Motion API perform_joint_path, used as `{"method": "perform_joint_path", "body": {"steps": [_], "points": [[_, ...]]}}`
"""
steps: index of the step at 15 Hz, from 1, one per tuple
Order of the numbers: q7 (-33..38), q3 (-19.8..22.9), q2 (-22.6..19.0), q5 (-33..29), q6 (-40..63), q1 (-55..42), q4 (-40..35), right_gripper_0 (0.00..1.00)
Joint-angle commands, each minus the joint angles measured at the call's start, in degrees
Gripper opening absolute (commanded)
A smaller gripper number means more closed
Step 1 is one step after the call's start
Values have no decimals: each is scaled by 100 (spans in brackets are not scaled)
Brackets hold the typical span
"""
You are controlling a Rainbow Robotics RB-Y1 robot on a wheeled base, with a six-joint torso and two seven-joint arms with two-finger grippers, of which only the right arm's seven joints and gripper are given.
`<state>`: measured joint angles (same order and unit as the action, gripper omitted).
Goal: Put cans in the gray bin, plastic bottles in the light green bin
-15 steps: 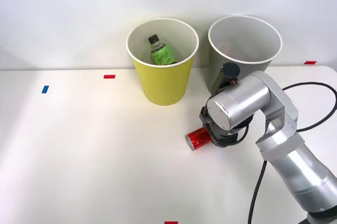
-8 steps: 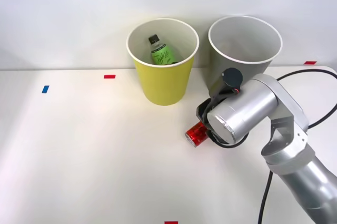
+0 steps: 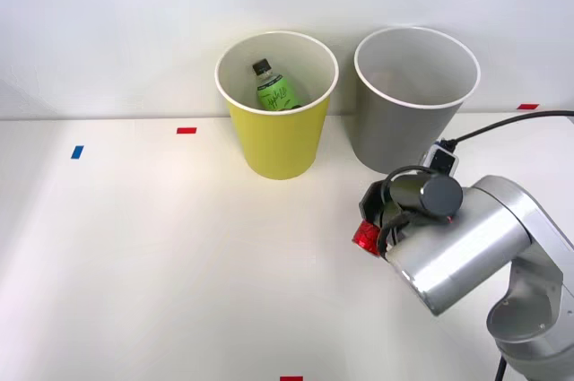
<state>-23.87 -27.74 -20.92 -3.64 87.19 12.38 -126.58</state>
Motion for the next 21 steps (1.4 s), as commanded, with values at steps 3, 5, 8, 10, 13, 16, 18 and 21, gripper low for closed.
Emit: {"method": "perform_joint_path", "body": {"steps": [3, 5, 8, 10, 13, 16, 18, 21], "points": [[-1137, -74, 9, -1640, -1687, -992, -95, 0], [-1102, -82, -44, -2141, -2522, -1378, -104, 0], [-1076, -74, -123, -2826, -3296, -1862, -315, 0], [-1006, -21, -149, -3143, -3762, -2117, -464, 0], [-909, 84, -228, -3565, -4342, -2363, -552, 0], [-768, 375, -386, -3679, -5256, -2565, -552, 0], [-329, 629, -536, -3688, -6012, -2767, -552, 0], [-48, 981, -571, -3723, -6891, -2776, -552, 0]]}}
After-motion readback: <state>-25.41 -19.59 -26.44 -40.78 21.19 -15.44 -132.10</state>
